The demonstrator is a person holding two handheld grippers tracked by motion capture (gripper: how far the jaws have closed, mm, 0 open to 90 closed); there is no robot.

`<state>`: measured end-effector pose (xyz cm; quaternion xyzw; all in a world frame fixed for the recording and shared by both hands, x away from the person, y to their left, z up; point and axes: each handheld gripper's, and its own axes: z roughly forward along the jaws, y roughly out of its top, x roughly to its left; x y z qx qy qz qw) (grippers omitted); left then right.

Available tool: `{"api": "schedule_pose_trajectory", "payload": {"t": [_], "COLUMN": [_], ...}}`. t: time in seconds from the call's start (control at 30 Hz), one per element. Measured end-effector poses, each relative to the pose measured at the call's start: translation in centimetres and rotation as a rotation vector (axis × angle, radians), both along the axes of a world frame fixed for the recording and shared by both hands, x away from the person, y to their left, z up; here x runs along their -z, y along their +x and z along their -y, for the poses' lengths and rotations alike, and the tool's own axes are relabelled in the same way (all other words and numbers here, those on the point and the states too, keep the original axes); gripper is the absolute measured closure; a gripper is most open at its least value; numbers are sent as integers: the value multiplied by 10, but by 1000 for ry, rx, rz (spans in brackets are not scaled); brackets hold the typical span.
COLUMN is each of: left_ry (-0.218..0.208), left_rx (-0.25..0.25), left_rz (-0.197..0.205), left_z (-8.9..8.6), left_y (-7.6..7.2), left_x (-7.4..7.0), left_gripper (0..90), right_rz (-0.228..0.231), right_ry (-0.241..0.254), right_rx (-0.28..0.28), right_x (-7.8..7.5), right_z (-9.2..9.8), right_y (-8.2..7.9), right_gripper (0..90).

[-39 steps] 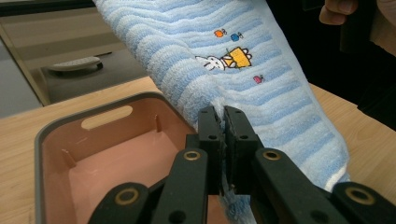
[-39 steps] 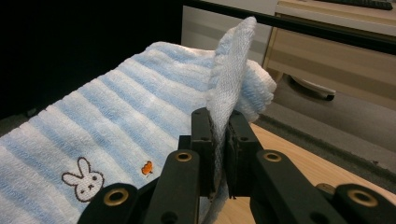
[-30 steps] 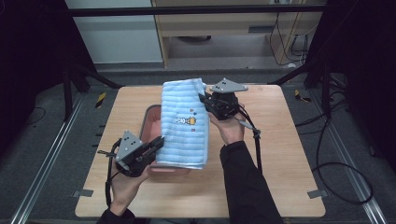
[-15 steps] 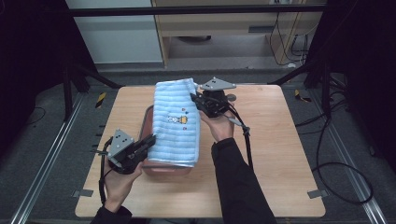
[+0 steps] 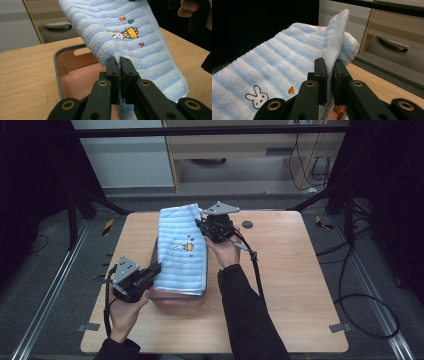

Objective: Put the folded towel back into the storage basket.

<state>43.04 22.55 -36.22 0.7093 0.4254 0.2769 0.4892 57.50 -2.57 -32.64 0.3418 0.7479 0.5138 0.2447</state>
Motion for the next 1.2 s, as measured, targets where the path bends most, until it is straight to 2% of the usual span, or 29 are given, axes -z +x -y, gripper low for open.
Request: {"api": "schedule_pose_trajectory", "payload": {"t": [0.37, 0.63, 0.8, 0.87, 1.0, 1.2], "left_ry": [28, 47, 62, 68, 82, 107], "left_rx": [-34, -47, -42, -39, -35, -33], "left_rz": [-37, -63, -85, -82, -120, -133], "left_z": [-5, -7, -5, -4, -1, 1], "left_y": [13, 20, 23, 24, 25, 26], "left_x": [14, 23, 30, 31, 39, 46], "left_gripper": [860, 860, 860, 860, 860, 860], "right_rz": [-20, -36, -64, -71, -83, -101], "right_ry": [-16, -38, -43, -47, -58, -64], "right_rx": [-1, 0, 10, 11, 10, 11], "right_x": [16, 26, 38, 42, 49, 58], "right_z": [-14, -20, -19, -20, -21, -21], "right_y": [15, 19, 23, 24, 25, 26], "right_gripper": [838, 837, 837, 837, 837, 837]}}
